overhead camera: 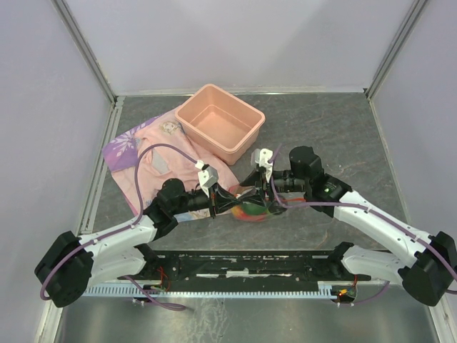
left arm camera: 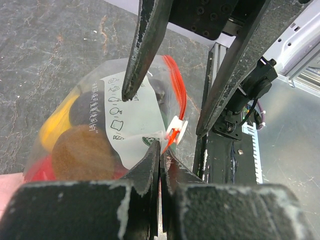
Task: Open the zip-top bag and remove the fake food
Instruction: Unzip the zipper food storage bag at the center of the board.
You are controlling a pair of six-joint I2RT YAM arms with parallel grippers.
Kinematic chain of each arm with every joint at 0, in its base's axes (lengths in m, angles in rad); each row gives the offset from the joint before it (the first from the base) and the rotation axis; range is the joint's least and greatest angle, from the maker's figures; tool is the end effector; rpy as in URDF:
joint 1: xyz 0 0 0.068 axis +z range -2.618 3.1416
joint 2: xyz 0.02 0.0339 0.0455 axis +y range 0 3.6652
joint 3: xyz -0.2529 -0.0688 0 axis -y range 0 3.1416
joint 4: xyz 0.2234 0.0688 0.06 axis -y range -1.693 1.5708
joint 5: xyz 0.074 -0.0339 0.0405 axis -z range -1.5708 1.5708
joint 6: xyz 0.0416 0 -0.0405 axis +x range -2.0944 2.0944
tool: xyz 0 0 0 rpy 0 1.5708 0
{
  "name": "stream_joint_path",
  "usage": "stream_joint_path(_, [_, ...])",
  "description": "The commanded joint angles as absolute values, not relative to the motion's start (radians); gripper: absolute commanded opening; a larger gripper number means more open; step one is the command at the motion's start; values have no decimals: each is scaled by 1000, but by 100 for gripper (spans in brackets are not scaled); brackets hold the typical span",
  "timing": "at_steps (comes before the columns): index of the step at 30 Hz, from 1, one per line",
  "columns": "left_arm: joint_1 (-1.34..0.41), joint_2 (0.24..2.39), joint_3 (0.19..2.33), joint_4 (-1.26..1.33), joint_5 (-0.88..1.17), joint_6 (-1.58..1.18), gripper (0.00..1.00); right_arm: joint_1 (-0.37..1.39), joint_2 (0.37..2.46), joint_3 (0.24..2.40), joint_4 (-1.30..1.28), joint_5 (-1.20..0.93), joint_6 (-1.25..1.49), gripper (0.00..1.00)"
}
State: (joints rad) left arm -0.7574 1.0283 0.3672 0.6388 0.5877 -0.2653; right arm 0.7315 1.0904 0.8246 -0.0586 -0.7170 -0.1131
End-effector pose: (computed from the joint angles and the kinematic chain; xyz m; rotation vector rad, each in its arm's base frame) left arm 0.1376 -0.1619 0.2379 0.8849 1.4974 -1.2383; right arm 0.1561 0.1769 0.3034 -1.2414 1.5184 1.0902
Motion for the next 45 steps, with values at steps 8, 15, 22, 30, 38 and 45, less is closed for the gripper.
stream_joint_path(8, [-755,1034,409,705,621,-313,3,741,1114,869,-12,-744,-97,47])
stream_joint_path(15, [-754,1031,414,700,613,-311,3,743,1115,876,-23,-756,-101,27])
stream_joint_path(22, [-755,1016,421,666,591,-291,3,745,1112,890,-62,-764,-115,14])
stream_joint_path(30, [-755,1015,426,658,587,-287,3,744,1116,887,-70,-773,-110,29])
stream_joint_path(38, [-755,1014,425,657,588,-287,3,744,1128,893,-77,-768,-103,21])
stream_joint_path(45, [-755,1004,440,598,547,-264,3,745,1097,892,-92,-749,-114,3])
